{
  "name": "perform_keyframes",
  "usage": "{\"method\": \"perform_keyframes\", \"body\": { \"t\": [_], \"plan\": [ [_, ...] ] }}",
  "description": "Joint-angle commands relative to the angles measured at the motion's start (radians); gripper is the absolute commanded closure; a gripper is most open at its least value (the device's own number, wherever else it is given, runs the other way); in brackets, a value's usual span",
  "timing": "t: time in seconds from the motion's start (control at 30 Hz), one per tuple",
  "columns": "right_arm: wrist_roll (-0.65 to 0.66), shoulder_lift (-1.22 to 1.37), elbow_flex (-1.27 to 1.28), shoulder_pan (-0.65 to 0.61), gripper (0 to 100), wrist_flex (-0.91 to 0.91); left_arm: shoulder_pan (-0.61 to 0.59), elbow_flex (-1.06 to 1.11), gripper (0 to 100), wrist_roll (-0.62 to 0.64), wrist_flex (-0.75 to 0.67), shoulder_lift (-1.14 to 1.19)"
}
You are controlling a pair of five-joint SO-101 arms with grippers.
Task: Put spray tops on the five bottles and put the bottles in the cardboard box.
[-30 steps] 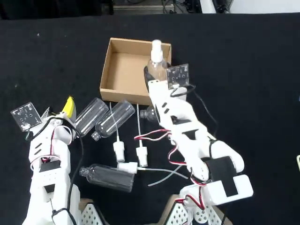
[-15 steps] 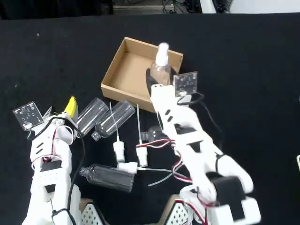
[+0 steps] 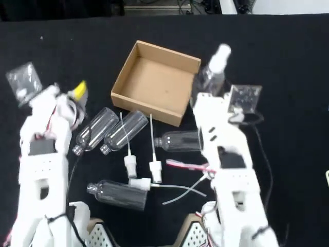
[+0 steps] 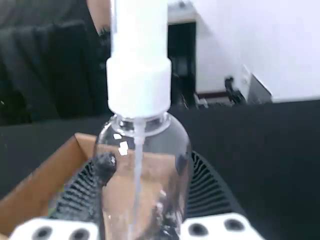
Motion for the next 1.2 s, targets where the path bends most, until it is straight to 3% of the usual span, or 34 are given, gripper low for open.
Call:
{"method": "perform_keyframes", "body": {
  "t": [0.0, 0.2, 0.3, 0.5, 0.8, 1.03, 1.17],
  "plan": [
    [0.0, -0.263, 0.056, 0.034, 98.8, 0.172, 0.105, -0.306, 75, -0.087, 0.035, 0.218],
    [0.002, -0.581, 0.193, 0.049, 98.7, 0.394, 0.173, -0.524, 75, -0.138, 0.044, 0.542],
    [0.002, -0.717, 0.282, 0.066, 98.7, 0.459, 0.193, -0.588, 75, -0.14, 0.044, 0.621],
    [0.002, -0.941, 0.338, 0.06, 98.7, 0.617, 0.257, -0.641, 75, -0.272, 0.044, 0.713],
    [0.002, -0.949, 0.334, 0.058, 98.7, 0.647, 0.252, -0.644, 75, -0.327, 0.011, 0.836],
    [0.002, -0.949, 0.335, 0.058, 98.7, 0.647, 0.245, -0.691, 76, -0.319, 0.075, 0.919],
    [0.002, -0.949, 0.335, 0.058, 98.7, 0.647, 0.248, -0.685, 85, -0.318, 0.126, 0.924]
  ]
}}
